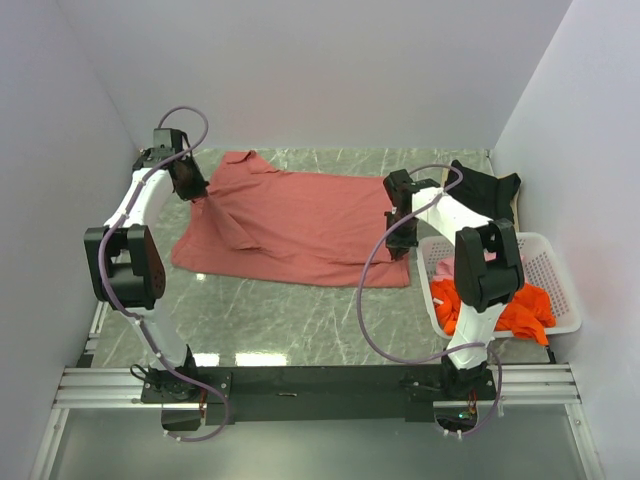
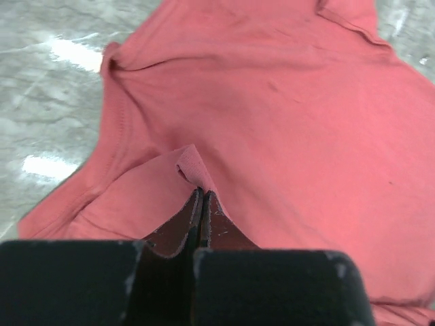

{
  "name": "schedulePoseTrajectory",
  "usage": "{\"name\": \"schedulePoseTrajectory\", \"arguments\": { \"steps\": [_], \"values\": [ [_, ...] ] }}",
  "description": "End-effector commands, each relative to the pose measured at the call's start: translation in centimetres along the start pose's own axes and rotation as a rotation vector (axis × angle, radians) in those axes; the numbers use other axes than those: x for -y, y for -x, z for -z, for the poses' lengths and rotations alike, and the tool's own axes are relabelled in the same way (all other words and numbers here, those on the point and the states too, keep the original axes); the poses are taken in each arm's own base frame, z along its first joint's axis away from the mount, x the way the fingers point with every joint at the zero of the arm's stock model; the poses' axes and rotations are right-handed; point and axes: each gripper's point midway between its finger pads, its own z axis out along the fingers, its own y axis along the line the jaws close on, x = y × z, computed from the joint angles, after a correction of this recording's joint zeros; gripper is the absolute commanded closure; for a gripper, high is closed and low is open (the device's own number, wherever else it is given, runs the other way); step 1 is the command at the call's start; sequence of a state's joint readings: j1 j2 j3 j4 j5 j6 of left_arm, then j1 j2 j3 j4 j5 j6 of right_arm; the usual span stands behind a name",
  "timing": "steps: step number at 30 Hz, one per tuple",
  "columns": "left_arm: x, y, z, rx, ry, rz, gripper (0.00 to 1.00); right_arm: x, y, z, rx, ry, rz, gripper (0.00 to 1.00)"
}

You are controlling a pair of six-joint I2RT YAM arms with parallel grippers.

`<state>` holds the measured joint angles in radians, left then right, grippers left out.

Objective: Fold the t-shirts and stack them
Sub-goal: Fold the tshirt

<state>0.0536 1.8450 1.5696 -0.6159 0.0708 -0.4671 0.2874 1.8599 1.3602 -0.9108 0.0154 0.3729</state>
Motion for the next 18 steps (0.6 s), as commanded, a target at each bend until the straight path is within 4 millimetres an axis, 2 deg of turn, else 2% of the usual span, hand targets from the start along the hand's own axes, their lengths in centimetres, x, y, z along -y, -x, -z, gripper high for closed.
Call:
{"name": "schedulePoseTrajectory", "arguments": {
  "steps": [1,6,11,18],
  "values": [
    [-0.1,2.1,1.2,0.067,0.043,0.022,1.0,0.4,2.0,1.0,0.05,-0.013,-0.003,1.0],
    [-1.4,2.6,1.8,0.101,0.119,0.05,0.99,0.6,2.5,1.1,0.051,-0.019,-0.009,1.0],
    [-1.3,3.3,2.1,0.118,0.122,0.064,1.0,1.0,3.2,1.0,0.048,-0.034,-0.008,1.0],
    [-0.9,5.6,4.2,0.214,0.114,0.106,1.0,1.4,3.6,0.9,0.045,-0.044,-0.014,1.0]
  ]
}}
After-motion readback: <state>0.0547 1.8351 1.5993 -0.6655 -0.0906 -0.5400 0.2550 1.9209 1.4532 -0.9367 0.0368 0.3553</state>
